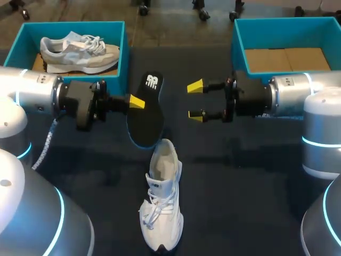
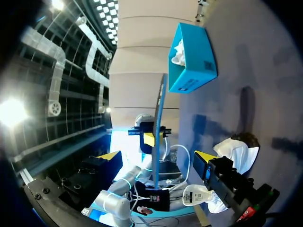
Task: Take the shoe out of the shoebox, open the shoe tongue, remove and reinsert the insole, then place the shoe into the shoebox
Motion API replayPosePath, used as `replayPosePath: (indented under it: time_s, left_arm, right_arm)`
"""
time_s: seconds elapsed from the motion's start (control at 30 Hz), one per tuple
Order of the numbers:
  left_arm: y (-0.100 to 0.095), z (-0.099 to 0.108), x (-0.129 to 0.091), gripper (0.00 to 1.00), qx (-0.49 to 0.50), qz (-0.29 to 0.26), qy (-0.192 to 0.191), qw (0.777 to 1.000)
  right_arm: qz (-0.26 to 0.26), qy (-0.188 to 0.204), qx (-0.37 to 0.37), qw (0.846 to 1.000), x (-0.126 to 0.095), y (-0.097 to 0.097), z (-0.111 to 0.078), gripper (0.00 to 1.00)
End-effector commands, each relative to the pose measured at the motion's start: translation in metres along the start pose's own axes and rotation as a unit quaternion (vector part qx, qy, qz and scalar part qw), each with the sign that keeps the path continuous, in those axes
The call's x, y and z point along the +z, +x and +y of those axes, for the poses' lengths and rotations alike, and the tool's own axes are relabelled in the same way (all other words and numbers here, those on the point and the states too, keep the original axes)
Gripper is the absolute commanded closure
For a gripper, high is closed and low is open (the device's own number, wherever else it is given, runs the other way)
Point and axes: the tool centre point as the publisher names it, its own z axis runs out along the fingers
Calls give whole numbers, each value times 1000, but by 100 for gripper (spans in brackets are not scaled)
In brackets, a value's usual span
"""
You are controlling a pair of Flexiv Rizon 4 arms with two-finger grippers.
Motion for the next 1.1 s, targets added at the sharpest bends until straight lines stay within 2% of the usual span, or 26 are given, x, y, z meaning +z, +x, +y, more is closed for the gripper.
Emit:
replayPosePath:
  time_s: [0.03, 0.17, 0.4, 0.5, 0.53, 0.9, 1.1]
  left_arm:
    - [7, 7, 8, 100, 5, -3, -1, 1000]
    - [10, 11, 14, 100, 5, -9, -2, 1000]
    - [11, 14, 19, 100, 13, -14, 12, 1000]
    - [11, 18, 22, 100, 8, -20, 17, 1000]
    - [11, 18, 22, 100, 8, -20, 17, 1000]
    - [14, 21, 26, 100, 18, -21, 14, 1000]
    - [19, 29, 34, 100, 20, -40, 17, 999]
  right_arm:
    - [0, -1, 0, 1000, 1, 0, 0, 0]
    - [0, -1, 0, 1000, 1, 0, 0, 0]
    - [-18, 9, -4, 1000, 14, -3, -10, 0]
    - [-8, 30, -10, 999, 20, -5, -18, 0]
    - [-8, 12, 6, 1000, 20, -6, -22, 0]
    - [-8, 12, 6, 1000, 20, -6, -22, 0]
    - [-9, 46, 18, 999, 37, -9, -20, 0]
